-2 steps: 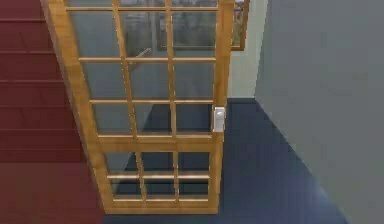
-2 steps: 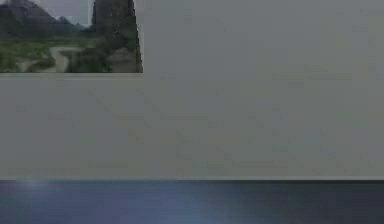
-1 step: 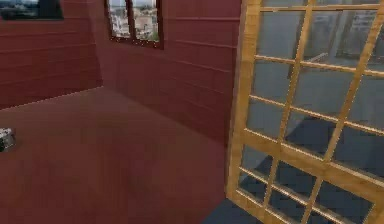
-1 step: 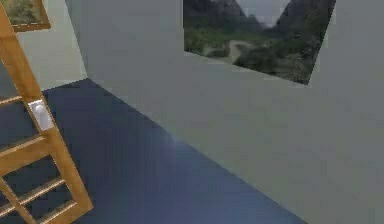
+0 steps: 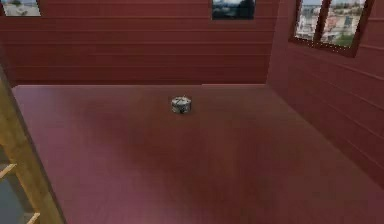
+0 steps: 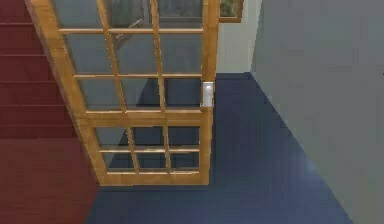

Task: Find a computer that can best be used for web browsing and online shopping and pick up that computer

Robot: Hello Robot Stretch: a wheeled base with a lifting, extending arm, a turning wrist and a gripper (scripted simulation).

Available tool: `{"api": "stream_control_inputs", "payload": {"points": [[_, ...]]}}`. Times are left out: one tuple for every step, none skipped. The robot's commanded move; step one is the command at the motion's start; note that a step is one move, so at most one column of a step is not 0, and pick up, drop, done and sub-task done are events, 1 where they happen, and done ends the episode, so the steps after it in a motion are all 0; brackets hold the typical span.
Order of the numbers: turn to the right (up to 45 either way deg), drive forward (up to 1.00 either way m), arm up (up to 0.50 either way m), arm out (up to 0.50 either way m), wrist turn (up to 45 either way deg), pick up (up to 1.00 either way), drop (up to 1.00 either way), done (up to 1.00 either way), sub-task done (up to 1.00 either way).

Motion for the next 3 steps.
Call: {"api": "stream_control_inputs", "payload": {"points": [[-15.0, 0.00, 0.00, 0.00, 0.0, 0.00, 0.00, 0.00, 0.00], [0.0, 0.95, 0.00, 0.00, 0.0, 0.00, 0.00, 0.00, 0.00], [-39.0, 0.00, 0.00, 0.00, 0.0, 0.00, 0.00, 0.00, 0.00]]}}
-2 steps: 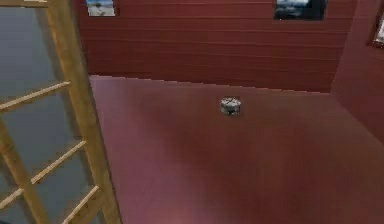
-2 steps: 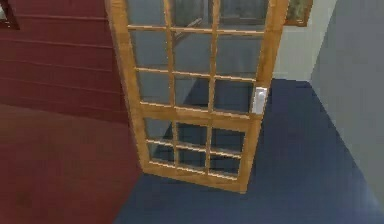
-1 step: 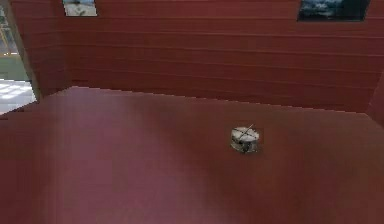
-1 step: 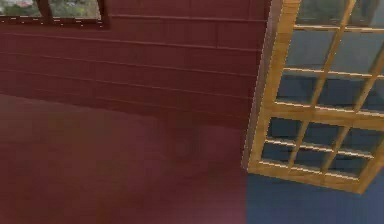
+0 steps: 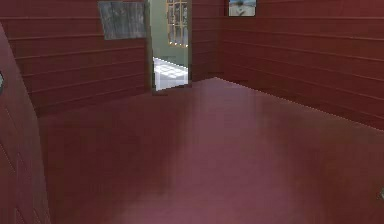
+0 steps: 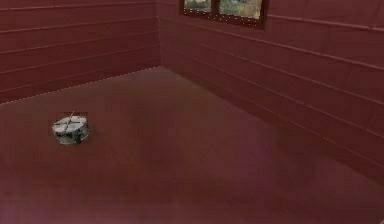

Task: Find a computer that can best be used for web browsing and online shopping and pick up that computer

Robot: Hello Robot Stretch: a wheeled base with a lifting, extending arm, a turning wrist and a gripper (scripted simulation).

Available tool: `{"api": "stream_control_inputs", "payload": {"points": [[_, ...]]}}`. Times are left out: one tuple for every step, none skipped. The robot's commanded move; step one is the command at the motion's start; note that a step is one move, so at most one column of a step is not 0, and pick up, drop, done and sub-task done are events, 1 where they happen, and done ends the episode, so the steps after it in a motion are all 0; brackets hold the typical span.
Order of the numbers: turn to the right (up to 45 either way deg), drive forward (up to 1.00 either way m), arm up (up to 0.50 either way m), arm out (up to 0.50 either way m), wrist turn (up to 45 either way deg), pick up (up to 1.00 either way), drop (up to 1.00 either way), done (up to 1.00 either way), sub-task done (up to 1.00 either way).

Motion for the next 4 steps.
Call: {"api": "stream_control_inputs", "payload": {"points": [[-3.0, 0.00, 0.00, 0.00, 0.0, 0.00, 0.00, 0.00, 0.00], [0.0, 1.00, 0.00, 0.00, 0.0, 0.00, 0.00, 0.00, 0.00], [0.0, 1.00, 0.00, 0.00, 0.0, 0.00, 0.00, 0.00, 0.00], [0.0, 1.00, 0.00, 0.00, 0.0, 0.00, 0.00, 0.00, 0.00]]}}
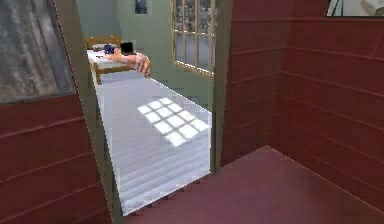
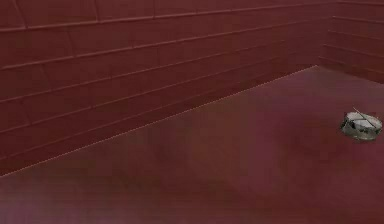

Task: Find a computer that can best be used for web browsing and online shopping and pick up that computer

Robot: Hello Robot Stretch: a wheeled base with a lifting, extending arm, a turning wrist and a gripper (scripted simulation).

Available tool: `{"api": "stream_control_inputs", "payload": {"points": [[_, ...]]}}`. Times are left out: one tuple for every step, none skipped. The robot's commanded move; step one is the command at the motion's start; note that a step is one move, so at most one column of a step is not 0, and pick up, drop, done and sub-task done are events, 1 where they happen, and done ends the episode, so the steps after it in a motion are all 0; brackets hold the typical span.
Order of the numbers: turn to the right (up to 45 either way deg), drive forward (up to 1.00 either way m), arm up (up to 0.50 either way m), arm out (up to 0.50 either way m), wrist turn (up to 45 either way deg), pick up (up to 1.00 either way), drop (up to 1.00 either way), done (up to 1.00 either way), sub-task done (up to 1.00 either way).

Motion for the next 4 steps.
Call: {"api": "stream_control_inputs", "payload": {"points": [[0.0, 1.00, 0.00, 0.00, 0.0, 0.00, 0.00, 0.00, 0.00], [3.0, 0.00, 0.00, 0.00, 0.0, 0.00, 0.00, 0.00, 0.00], [0.0, 0.20, 0.00, 0.00, 0.0, 0.00, 0.00, 0.00, 0.00], [-30.0, 0.00, 0.00, 0.00, 0.0, 0.00, 0.00, 0.00, 0.00]]}}
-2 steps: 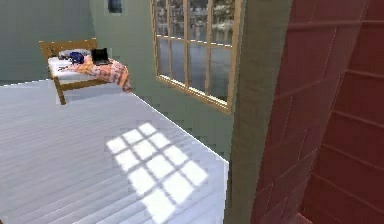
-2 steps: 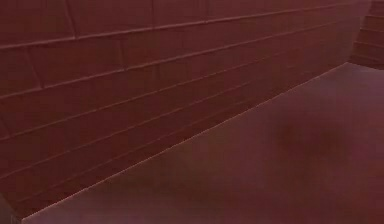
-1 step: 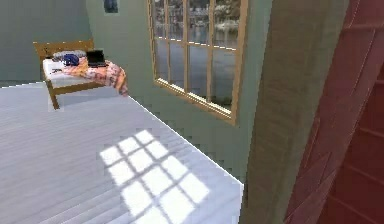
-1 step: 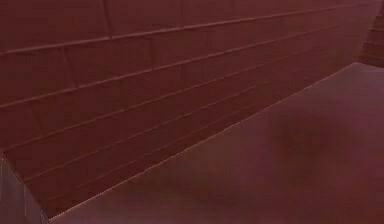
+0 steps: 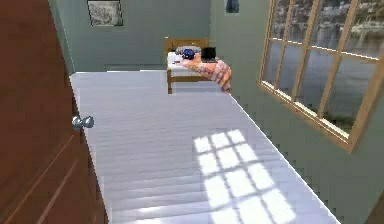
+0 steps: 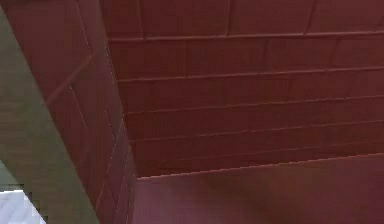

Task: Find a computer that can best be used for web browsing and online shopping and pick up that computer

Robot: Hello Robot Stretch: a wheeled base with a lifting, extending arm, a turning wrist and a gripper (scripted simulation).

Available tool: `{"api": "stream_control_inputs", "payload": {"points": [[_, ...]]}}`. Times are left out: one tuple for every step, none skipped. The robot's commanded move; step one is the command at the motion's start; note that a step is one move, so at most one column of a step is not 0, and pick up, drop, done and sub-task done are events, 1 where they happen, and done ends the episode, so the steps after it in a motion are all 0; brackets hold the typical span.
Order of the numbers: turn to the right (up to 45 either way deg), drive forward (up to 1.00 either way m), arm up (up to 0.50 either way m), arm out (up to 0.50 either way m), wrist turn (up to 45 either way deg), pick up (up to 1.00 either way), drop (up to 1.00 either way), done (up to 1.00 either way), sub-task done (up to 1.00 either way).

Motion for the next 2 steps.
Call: {"api": "stream_control_inputs", "payload": {"points": [[0.0, 1.00, 0.00, 0.00, 0.0, 0.00, 0.00, 0.00, 0.00], [0.0, 1.00, 0.00, 0.00, 0.0, 0.00, 0.00, 0.00, 0.00]]}}
